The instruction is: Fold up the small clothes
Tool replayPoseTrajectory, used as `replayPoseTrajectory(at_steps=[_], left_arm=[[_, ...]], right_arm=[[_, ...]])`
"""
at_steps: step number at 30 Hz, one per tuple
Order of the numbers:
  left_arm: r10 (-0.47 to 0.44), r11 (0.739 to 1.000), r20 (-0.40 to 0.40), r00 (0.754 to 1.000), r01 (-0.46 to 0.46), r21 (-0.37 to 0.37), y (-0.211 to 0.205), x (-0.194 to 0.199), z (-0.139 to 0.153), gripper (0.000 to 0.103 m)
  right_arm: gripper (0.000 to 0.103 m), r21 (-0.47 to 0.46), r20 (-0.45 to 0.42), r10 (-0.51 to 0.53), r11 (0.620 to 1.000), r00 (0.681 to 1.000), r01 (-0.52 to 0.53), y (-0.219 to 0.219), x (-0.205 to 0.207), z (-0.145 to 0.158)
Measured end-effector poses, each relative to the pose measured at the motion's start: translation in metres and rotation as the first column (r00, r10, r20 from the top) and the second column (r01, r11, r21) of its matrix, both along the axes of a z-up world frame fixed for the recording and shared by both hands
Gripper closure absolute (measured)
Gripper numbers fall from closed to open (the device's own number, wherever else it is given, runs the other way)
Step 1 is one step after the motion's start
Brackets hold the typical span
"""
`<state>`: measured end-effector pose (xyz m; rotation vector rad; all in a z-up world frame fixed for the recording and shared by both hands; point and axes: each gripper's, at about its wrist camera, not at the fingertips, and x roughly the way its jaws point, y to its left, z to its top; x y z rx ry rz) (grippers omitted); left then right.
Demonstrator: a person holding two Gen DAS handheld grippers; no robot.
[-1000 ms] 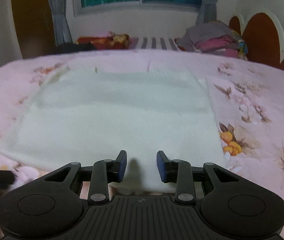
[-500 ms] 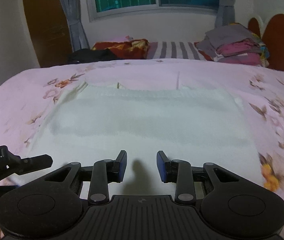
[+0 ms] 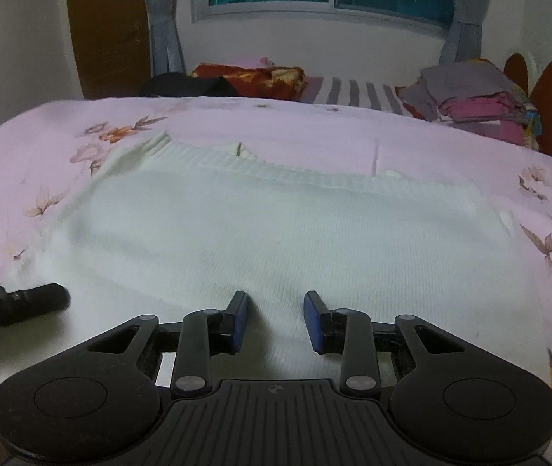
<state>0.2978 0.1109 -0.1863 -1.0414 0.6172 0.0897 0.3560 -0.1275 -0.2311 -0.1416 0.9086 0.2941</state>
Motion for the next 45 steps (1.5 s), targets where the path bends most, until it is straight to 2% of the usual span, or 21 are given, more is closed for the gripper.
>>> replayPoseTrajectory(at_steps=[4,8,12,15,18,20,24,28,30,32,34,36,37,40,43,45], left_arm=[[0.001,0.997,0.021,1.0,-0.003,0.078,-0.007,-0.002,0.017,0.096],[-0.036,0.978,0.054,0.998,0.024,0.209,-0.025,0.001,0.043,0.096],[-0.156,0.914,0.089,0.984,0.109,0.39,-0.059,0.009,0.075,0.096],[-0.259,0.867,0.105,0.96,0.184,0.463,-0.09,0.018,0.091,0.096],[-0.375,0.811,0.103,0.921,0.272,0.517,-0.128,0.03,0.1,0.096],[-0.455,0.77,0.094,0.886,0.338,0.542,-0.156,0.036,0.1,0.096],[-0.598,0.659,0.042,0.8,0.461,0.595,-0.213,0.036,0.089,0.096],[-0.665,0.553,-0.07,0.743,0.553,0.623,-0.25,0.031,0.059,0.096],[-0.668,0.527,-0.103,0.737,0.566,0.634,-0.258,0.024,0.05,0.094],[-0.688,0.515,-0.115,0.716,0.594,0.618,-0.262,0.018,0.047,0.09],[-0.719,0.475,-0.126,0.684,0.615,0.629,-0.265,0.015,0.046,0.083],[-0.744,0.471,-0.124,0.656,0.648,0.598,-0.26,0.006,0.047,0.077],[-0.754,0.477,-0.115,0.647,0.66,0.581,-0.255,0.002,0.047,0.07],[-0.754,0.506,-0.117,0.647,0.685,0.524,-0.23,-0.008,0.049,0.068],[-0.731,0.538,-0.12,0.672,0.676,0.504,-0.208,-0.013,0.06,0.066],[-0.702,0.564,-0.114,0.703,0.647,0.513,-0.192,-0.017,0.069,0.066]], right_arm=[[0.07,-0.02,0.021,0.016,1.0,1.0,-0.015,0.004,-0.003,-0.003],[0.07,-0.009,0.022,0.019,1.0,1.0,-0.019,0.003,-0.005,-0.001],[0.07,0.083,0.015,-0.023,0.996,1.0,0.022,-0.014,-0.004,0.01],[0.07,0.16,0.009,-0.096,0.983,0.995,0.093,-0.041,-0.006,0.024],[0.07,0.214,0.005,-0.156,0.965,0.988,0.152,-0.074,-0.008,0.037],[0.07,0.237,-0.004,-0.206,0.95,0.979,0.201,-0.098,-0.009,0.045],[0.07,0.248,-0.008,-0.295,0.925,0.956,0.287,-0.146,-0.017,0.057],[0.07,0.237,-0.005,-0.361,0.906,0.932,0.352,-0.184,-0.03,0.064],[0.07,0.244,-0.009,-0.38,0.896,0.925,0.371,-0.195,-0.037,0.067],[0.07,0.263,-0.015,-0.383,0.89,0.924,0.373,-0.204,-0.043,0.07],[0.07,0.31,-0.035,-0.372,0.878,0.928,0.364,-0.208,-0.043,0.074],[0.07,0.346,-0.059,-0.35,0.871,0.935,0.348,-0.207,-0.04,0.075],[0.07,0.36,-0.073,-0.33,0.871,0.941,0.334,-0.204,-0.037,0.075],[0.07,0.386,-0.126,-0.282,0.869,0.951,0.309,-0.192,-0.024,0.07],[0.07,0.382,-0.156,-0.266,0.872,0.951,0.307,-0.185,-0.013,0.06],[0.07,0.368,-0.157,-0.268,0.877,0.951,0.308,-0.181,-0.007,0.055]])
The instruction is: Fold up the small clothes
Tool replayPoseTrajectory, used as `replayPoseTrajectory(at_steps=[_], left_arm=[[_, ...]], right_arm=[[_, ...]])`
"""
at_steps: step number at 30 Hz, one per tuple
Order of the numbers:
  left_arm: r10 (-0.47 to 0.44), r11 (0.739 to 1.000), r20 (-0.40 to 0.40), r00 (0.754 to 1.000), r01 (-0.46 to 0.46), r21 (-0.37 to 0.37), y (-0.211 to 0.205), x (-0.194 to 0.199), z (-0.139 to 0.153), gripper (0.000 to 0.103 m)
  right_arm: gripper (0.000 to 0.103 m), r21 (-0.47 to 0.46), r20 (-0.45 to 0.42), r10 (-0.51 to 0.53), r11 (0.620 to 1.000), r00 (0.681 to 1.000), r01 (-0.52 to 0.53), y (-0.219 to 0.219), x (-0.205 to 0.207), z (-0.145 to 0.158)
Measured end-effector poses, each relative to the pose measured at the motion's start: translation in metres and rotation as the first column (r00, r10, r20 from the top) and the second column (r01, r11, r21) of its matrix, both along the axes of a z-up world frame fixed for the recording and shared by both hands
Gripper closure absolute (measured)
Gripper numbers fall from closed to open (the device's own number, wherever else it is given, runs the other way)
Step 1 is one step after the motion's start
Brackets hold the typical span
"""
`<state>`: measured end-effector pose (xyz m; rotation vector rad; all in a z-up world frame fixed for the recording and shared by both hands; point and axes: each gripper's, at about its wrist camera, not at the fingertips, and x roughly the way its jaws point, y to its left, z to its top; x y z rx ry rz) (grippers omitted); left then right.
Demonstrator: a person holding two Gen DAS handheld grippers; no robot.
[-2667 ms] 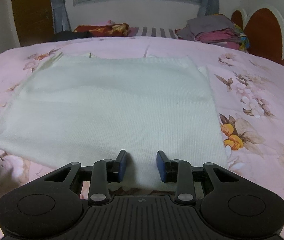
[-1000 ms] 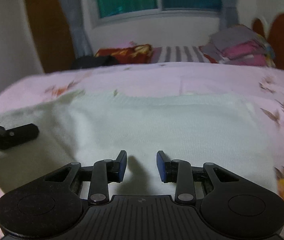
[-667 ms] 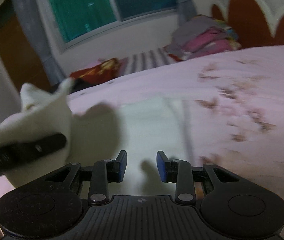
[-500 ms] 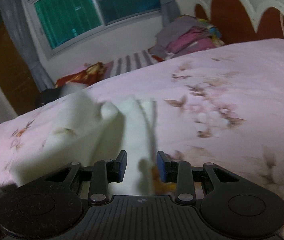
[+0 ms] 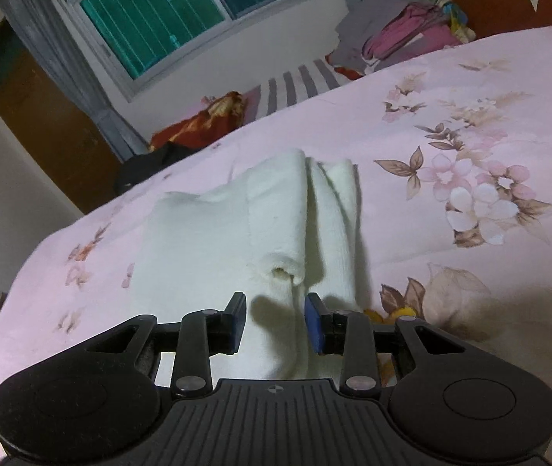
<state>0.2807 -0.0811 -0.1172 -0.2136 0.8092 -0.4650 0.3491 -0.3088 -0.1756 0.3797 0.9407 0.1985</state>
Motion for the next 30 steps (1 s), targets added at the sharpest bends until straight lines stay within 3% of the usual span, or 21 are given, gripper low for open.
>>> replayPoseTrajectory(at_steps=[10,17,18,25,30], left_arm=[[0.221,0.975,0.011,0.975,-0.221,-0.028,0.059,0.037,0.024,0.064],[0.226,0.973,0.004,0.974,-0.226,-0.046,0.051,0.079,0.028,0.064],[0.221,0.974,0.001,0.975,-0.221,-0.048,0.046,0.088,0.027,0.064],[0.225,0.974,-0.015,0.974,-0.225,-0.009,0.028,0.125,0.008,0.064],[0.208,0.977,-0.009,0.978,-0.208,-0.048,0.024,0.121,0.007,0.063]], right_arm=[[0.07,0.046,-0.033,0.0,0.999,0.999,0.001,-0.003,0.035,-0.026],[0.073,0.058,-0.025,0.013,0.998,1.0,-0.012,-0.001,0.036,-0.025],[0.09,0.054,-0.022,0.012,0.998,1.0,-0.011,-0.001,0.035,-0.024],[0.094,-0.014,0.032,0.017,1.0,0.999,-0.016,0.007,0.022,-0.015],[0.095,-0.058,0.093,-0.025,0.998,0.995,0.031,0.001,0.009,0.002]])
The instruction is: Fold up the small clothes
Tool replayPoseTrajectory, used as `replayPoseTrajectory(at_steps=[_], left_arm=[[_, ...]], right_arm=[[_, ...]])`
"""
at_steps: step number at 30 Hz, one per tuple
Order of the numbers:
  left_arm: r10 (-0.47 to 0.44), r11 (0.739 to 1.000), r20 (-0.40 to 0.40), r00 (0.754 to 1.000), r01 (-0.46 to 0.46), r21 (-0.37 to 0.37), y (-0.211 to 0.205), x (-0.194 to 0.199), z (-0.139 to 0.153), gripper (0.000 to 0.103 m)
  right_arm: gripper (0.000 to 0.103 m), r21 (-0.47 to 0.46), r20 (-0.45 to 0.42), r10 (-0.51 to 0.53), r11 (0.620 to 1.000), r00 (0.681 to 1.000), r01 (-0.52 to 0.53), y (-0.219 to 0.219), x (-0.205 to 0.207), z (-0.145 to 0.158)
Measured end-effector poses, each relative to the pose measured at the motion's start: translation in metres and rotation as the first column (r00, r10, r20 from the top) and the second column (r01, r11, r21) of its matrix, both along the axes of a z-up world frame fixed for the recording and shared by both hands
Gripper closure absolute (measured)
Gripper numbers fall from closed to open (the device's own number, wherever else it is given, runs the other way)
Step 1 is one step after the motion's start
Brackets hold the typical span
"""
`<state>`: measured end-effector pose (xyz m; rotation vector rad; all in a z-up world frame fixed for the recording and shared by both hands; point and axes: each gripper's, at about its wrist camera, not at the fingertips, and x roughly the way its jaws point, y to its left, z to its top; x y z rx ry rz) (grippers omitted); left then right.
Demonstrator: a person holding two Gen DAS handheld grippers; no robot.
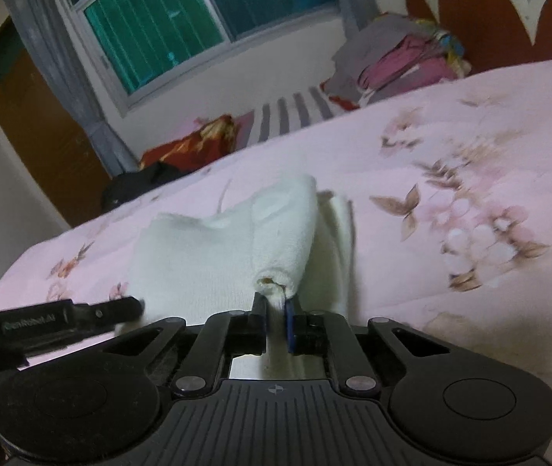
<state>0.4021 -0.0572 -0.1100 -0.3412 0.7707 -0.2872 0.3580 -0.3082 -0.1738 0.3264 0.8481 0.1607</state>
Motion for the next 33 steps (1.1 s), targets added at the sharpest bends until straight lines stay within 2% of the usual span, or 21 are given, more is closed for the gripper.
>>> replayPoseTrajectory(at_steps=[2,5,8,12,16,21,25,33], left_arm=[[-0.012,1.0,0.007,1.0,0.011,0.016,-0.004,-0.002,-0.001,0.055],[-0.02,0.997,-0.038,0.999,0.023,0.069,-0.01,0.001,-0.014,0.052],[-0.005,0.999,-0.054,0.999,0.008,0.046,-0.008,0.002,-0.023,0.05],[-0.013,0.999,-0.059,0.998,0.015,0.033,-0.004,-0.003,-0.014,0.053],[-0.045,0.998,-0.057,0.997,0.047,0.036,0.004,-0.022,-0.008,0.053],[-0.07,0.997,-0.098,0.993,0.073,0.025,0.012,-0.057,-0.014,0.053],[-0.084,0.996,-0.115,0.99,0.087,0.021,0.013,-0.083,-0.021,0.053],[-0.086,0.996,-0.133,0.987,0.087,-0.001,0.005,-0.092,-0.03,0.054]], right_arm=[[0.095,-0.001,0.015,-0.001,1.0,1.0,0.001,-0.004,-0.007,0.006],[0.095,0.003,-0.032,-0.011,1.0,0.999,0.011,-0.012,-0.009,-0.005],[0.095,0.007,-0.065,-0.027,1.0,0.998,0.027,-0.017,-0.003,-0.019],[0.094,0.012,-0.062,-0.039,0.999,0.997,0.04,-0.017,-0.006,-0.016],[0.086,0.02,-0.091,-0.014,1.0,0.996,0.016,-0.025,-0.023,-0.005],[0.086,0.032,-0.112,-0.006,0.999,0.994,0.01,-0.033,-0.058,0.008],[0.085,0.031,-0.14,0.027,0.999,0.99,-0.023,-0.024,-0.084,0.011],[0.083,0.01,-0.163,0.004,1.0,0.987,-0.002,-0.015,-0.103,0.005]])
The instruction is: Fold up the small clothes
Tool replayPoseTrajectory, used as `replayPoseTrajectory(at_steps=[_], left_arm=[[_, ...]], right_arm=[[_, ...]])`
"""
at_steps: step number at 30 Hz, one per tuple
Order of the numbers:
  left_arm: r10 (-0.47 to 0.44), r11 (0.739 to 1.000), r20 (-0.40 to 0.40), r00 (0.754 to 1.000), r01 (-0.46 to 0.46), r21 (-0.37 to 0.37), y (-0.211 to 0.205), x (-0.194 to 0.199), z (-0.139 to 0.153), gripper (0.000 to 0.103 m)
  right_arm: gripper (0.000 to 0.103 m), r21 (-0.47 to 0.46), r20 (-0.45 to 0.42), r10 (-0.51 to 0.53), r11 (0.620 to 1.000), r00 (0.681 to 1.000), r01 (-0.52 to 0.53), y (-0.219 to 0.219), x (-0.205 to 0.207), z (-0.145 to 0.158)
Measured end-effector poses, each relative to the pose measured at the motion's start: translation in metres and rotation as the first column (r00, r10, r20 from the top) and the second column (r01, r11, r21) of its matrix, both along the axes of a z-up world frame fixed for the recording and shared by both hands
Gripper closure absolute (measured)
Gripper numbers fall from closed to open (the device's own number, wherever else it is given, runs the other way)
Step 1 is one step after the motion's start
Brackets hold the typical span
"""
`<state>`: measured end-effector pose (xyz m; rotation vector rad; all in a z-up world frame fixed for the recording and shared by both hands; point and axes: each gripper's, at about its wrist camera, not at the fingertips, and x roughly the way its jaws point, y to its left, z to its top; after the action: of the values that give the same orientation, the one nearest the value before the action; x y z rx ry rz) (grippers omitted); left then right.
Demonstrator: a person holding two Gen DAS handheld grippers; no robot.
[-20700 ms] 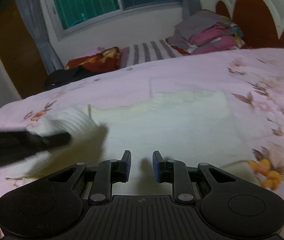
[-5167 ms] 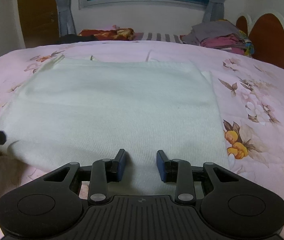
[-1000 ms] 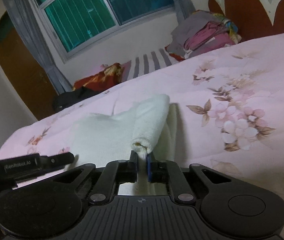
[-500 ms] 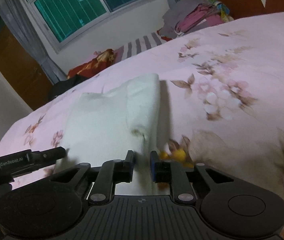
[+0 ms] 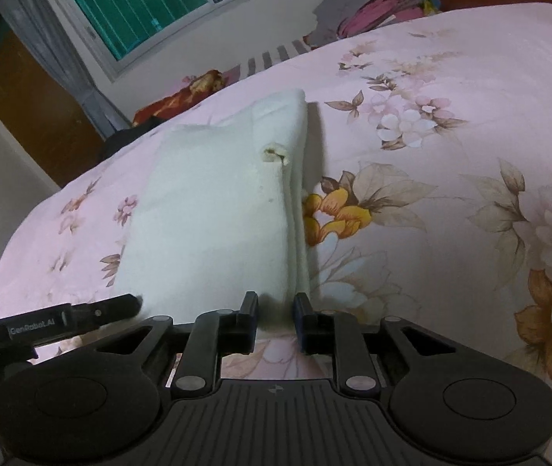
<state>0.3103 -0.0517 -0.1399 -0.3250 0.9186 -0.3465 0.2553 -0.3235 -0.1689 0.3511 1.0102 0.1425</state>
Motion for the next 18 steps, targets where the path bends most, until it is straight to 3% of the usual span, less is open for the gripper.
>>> replayPoseTrajectory(at_steps=[8,9,11,15,18], left_arm=[[0.002,1.0,0.012,1.0,-0.002,-0.013,-0.008,-0.003,-0.003,0.055],[0.001,1.0,0.014,1.0,-0.001,-0.011,-0.009,-0.004,-0.003,0.056],[0.0,1.0,0.014,1.0,0.0,-0.007,-0.01,-0.004,-0.003,0.058],[0.004,1.0,0.013,1.0,-0.004,0.012,-0.015,-0.007,0.0,0.064],[0.007,1.0,0.016,1.0,-0.007,0.002,-0.018,-0.011,0.008,0.075]], right_arm=[[0.084,-0.023,-0.011,0.012,1.0,1.0,-0.012,0.006,0.003,0.001],[0.088,-0.033,-0.008,0.019,0.999,1.0,-0.019,0.007,0.004,0.002],[0.099,-0.088,0.005,0.034,0.996,0.999,-0.033,0.012,0.005,0.005],[0.099,-0.165,0.023,0.074,0.984,0.997,-0.069,0.018,0.003,0.009],[0.1,-0.246,0.064,0.087,0.967,0.994,-0.069,0.025,-0.002,0.015]])
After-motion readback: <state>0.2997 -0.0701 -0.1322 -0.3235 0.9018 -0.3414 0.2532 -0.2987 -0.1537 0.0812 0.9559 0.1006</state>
